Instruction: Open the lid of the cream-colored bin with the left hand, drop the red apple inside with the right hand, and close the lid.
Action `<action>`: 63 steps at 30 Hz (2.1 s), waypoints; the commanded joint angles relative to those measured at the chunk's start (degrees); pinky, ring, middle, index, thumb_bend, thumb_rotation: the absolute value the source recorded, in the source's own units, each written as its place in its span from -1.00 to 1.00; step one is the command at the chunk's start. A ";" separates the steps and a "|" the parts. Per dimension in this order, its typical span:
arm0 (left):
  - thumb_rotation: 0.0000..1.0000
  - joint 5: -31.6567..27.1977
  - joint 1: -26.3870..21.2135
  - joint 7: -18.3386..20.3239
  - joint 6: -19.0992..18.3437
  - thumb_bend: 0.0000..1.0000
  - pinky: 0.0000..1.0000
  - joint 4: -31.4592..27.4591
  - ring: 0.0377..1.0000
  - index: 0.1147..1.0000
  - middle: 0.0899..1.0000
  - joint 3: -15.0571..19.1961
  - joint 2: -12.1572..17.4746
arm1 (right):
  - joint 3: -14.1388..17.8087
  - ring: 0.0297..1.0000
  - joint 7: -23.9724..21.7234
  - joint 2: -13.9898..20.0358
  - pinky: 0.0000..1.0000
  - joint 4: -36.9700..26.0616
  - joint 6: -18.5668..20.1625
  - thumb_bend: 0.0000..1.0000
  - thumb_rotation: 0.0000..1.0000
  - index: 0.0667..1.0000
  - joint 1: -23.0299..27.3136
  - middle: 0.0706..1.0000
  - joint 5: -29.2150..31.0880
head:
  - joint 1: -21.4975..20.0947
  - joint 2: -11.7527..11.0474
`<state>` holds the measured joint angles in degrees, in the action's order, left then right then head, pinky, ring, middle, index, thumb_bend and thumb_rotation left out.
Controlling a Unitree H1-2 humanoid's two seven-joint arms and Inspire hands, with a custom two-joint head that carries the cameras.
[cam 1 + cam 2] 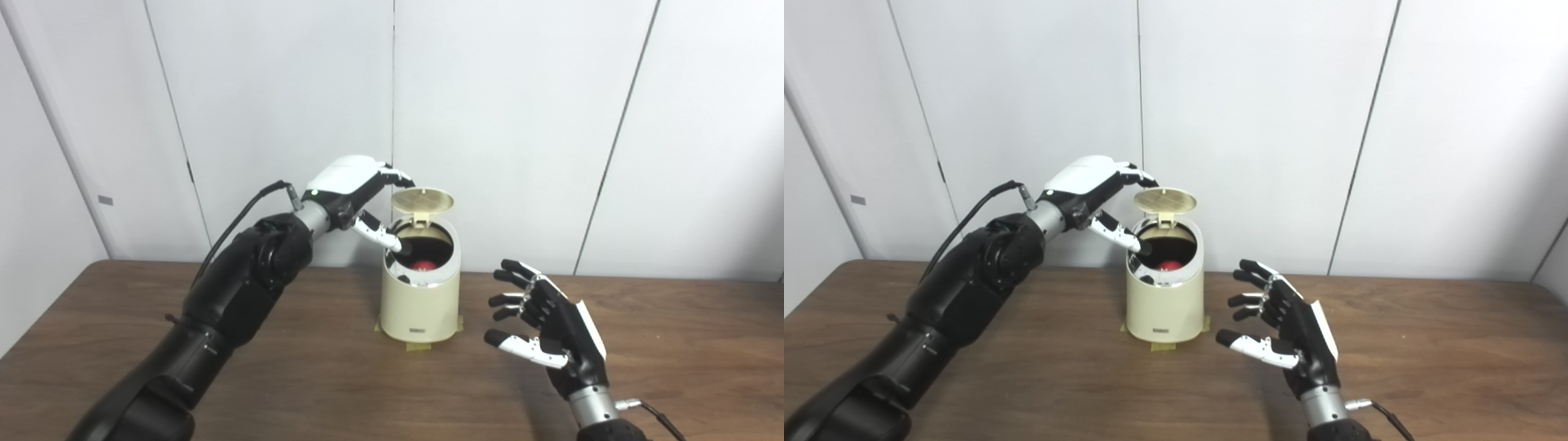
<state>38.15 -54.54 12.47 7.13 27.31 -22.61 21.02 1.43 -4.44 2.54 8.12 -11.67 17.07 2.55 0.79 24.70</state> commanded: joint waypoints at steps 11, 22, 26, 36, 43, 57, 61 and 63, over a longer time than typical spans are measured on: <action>-0.18 -3.37 -0.49 3.19 1.58 0.90 0.90 -6.07 1.00 0.56 0.64 2.53 1.29 | -0.26 0.16 1.85 -0.71 -0.01 -2.39 -0.12 0.66 -0.65 0.50 1.99 0.47 -1.29 | -0.14 0.13; -0.23 -4.57 2.42 9.32 -0.44 0.82 0.92 -13.36 1.00 0.62 0.70 4.25 2.44 | -0.62 0.15 2.42 -0.96 -0.01 -2.75 0.14 0.68 -0.61 0.49 1.89 0.45 -1.94 | -0.48 0.68; -0.25 -5.26 3.27 10.47 -0.14 0.82 0.95 -14.56 1.00 0.62 0.69 4.63 2.52 | -0.81 0.15 2.58 -0.84 -0.02 -2.81 0.01 0.69 -0.57 0.49 1.90 0.45 -2.46 | -0.55 0.95; -0.30 -5.36 4.92 12.24 -0.15 0.80 1.00 -16.71 1.00 0.60 0.69 4.34 2.71 | -1.13 0.13 2.74 -1.00 -0.05 -3.67 0.83 0.70 -0.55 0.47 1.96 0.46 -2.93 | -0.85 1.88; -0.22 -4.66 6.44 12.52 0.49 0.86 0.95 -17.03 1.00 0.60 0.69 3.44 2.51 | -1.29 0.11 2.70 -1.21 -0.08 -4.12 1.15 0.73 -0.55 0.47 2.07 0.45 -2.75 | -1.13 2.58; -0.34 2.02 8.78 10.25 5.07 0.85 0.98 -16.86 0.95 0.54 0.58 -0.85 3.48 | -1.42 0.10 2.77 -1.75 -0.08 -5.55 2.38 0.71 -0.57 0.45 2.01 0.45 -2.97 | -1.59 3.62; -0.28 11.58 9.37 7.72 7.04 0.83 0.99 -17.90 0.92 0.57 0.57 -5.28 4.55 | -1.34 0.11 2.81 -1.88 -0.07 -6.38 3.54 0.72 -0.57 0.45 1.86 0.45 -2.80 | -1.68 4.06; -0.29 14.90 9.67 6.84 7.08 0.82 1.00 -18.42 0.92 0.58 0.58 -6.75 4.71 | -1.33 0.11 2.76 -1.84 -0.08 -6.57 3.66 0.73 -0.57 0.45 1.83 0.45 -2.77 | -1.60 4.15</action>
<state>50.59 -44.22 19.23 13.01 9.36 -28.06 25.12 0.08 -1.99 0.90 3.93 -7.15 17.03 -0.46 -0.79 28.83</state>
